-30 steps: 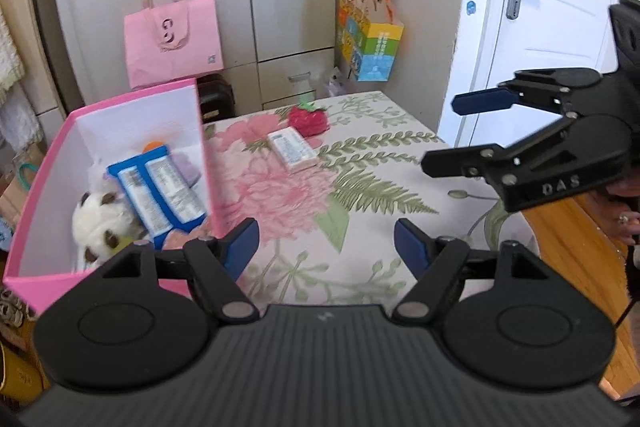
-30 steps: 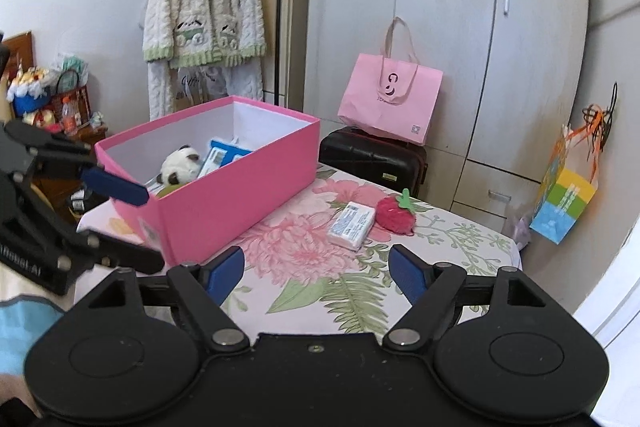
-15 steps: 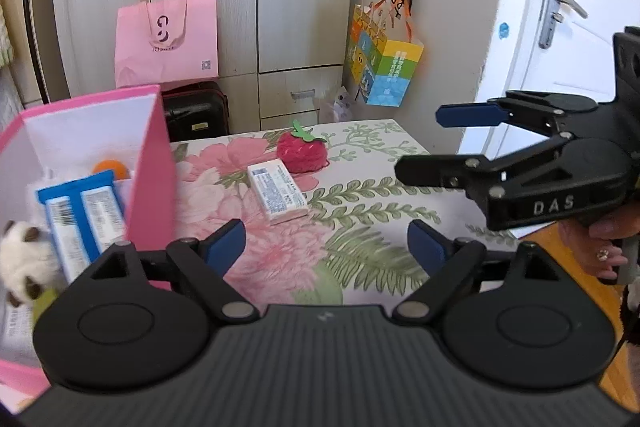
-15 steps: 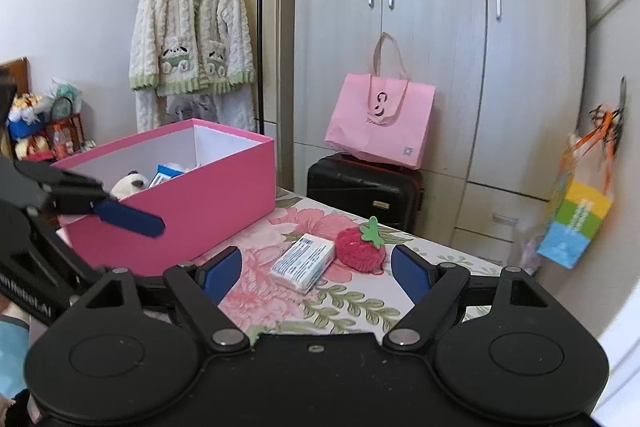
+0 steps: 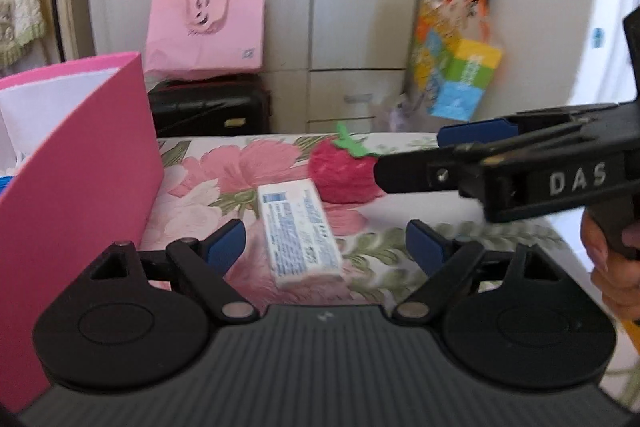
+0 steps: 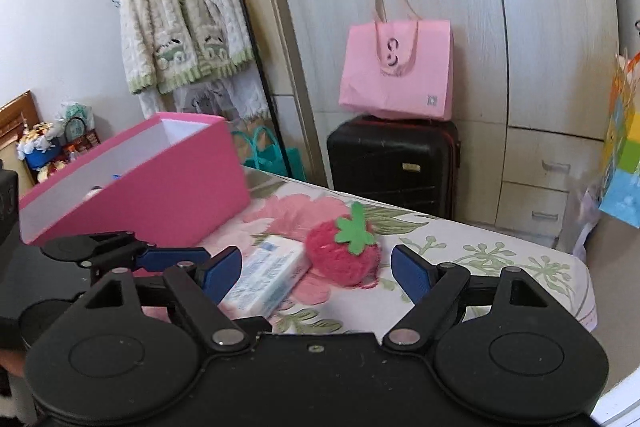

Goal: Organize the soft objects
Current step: 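Grasp the white soap box with the left gripper while the right gripper grasps the red strawberry plush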

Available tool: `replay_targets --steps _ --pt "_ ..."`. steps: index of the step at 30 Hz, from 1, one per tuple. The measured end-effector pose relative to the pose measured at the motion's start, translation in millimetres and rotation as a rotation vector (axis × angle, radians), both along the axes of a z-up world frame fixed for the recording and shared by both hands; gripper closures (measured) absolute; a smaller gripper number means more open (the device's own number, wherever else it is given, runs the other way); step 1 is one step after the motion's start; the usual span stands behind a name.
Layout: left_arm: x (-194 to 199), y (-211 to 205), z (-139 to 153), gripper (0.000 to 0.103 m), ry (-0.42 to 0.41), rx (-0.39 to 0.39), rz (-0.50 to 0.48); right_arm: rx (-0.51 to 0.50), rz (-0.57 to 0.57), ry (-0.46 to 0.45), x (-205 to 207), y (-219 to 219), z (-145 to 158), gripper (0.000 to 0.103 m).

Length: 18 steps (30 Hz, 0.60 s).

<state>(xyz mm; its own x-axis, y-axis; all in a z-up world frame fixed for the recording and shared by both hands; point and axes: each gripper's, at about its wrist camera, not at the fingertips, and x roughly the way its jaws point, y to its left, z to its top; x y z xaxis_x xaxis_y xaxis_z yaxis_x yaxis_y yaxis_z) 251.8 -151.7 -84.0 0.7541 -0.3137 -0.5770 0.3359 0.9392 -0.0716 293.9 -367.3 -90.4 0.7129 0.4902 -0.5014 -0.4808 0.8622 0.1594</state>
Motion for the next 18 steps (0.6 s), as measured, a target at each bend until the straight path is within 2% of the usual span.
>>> replay_targets --steps 4,9,10,14,16,18 --pt "17 1 -9 0.024 0.031 -0.024 0.044 -0.039 0.006 0.03 24 8 -15 0.018" --pt "27 -2 -21 0.036 0.059 -0.007 0.081 -0.064 0.003 0.067 50 15 -27 0.022" --pt "27 -3 -21 0.04 0.042 0.004 0.089 -0.061 -0.002 0.075 54 17 -28 0.023" --pt "22 -5 -21 0.062 0.025 0.068 0.091 -0.06 0.014 0.107 64 22 -33 0.033" --pt "23 -1 -21 0.063 0.03 0.049 0.098 -0.056 0.025 0.117 66 23 -34 0.037" --pt "26 0 -22 0.064 0.024 0.051 0.096 -0.049 0.029 0.115 67 23 -35 0.045"
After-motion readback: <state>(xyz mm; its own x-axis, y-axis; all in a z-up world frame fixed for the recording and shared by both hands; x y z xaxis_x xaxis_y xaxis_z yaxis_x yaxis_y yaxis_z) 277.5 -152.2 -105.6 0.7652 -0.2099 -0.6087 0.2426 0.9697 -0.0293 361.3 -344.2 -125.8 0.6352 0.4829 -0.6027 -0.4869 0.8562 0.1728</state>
